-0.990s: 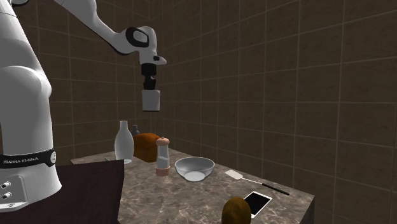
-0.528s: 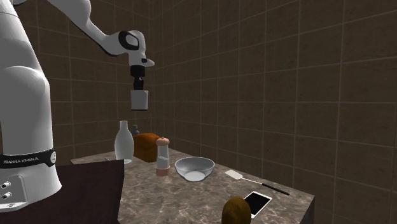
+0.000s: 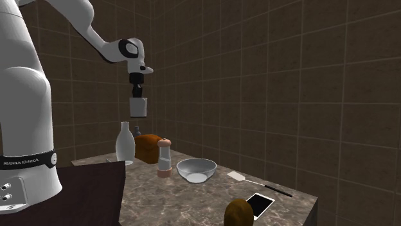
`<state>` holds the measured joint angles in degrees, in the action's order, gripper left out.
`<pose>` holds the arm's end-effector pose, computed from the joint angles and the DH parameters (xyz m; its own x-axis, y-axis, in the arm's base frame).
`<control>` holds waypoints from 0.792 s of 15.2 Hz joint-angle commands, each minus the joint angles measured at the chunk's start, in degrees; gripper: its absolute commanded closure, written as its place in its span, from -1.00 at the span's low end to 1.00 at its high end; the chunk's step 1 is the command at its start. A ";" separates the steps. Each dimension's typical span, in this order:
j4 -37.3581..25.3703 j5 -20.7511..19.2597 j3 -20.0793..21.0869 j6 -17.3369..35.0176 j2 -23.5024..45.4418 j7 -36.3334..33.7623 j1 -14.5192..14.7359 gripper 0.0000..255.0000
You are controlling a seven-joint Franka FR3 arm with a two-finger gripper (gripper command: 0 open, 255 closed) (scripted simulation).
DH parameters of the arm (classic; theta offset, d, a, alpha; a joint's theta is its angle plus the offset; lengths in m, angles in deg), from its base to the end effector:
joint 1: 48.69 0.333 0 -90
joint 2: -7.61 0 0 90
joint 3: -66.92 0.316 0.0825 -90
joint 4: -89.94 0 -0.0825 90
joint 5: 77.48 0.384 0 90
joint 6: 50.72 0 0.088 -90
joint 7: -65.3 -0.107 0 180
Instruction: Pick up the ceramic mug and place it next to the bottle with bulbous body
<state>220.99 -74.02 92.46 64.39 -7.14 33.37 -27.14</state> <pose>0.3122 0.3500 0.4423 0.9754 0.2204 -0.0063 0.2202 -0.9729 0.0704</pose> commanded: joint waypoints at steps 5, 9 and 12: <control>3.27 -0.49 0.48 4.80 1.60 -0.55 -0.08 1.00; 5.05 -1.09 0.90 8.07 3.21 -1.20 -0.19 1.00; 6.26 -1.69 1.20 10.53 4.58 -1.79 -0.31 1.00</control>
<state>226.77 -75.58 93.52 74.09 -2.89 31.83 -27.47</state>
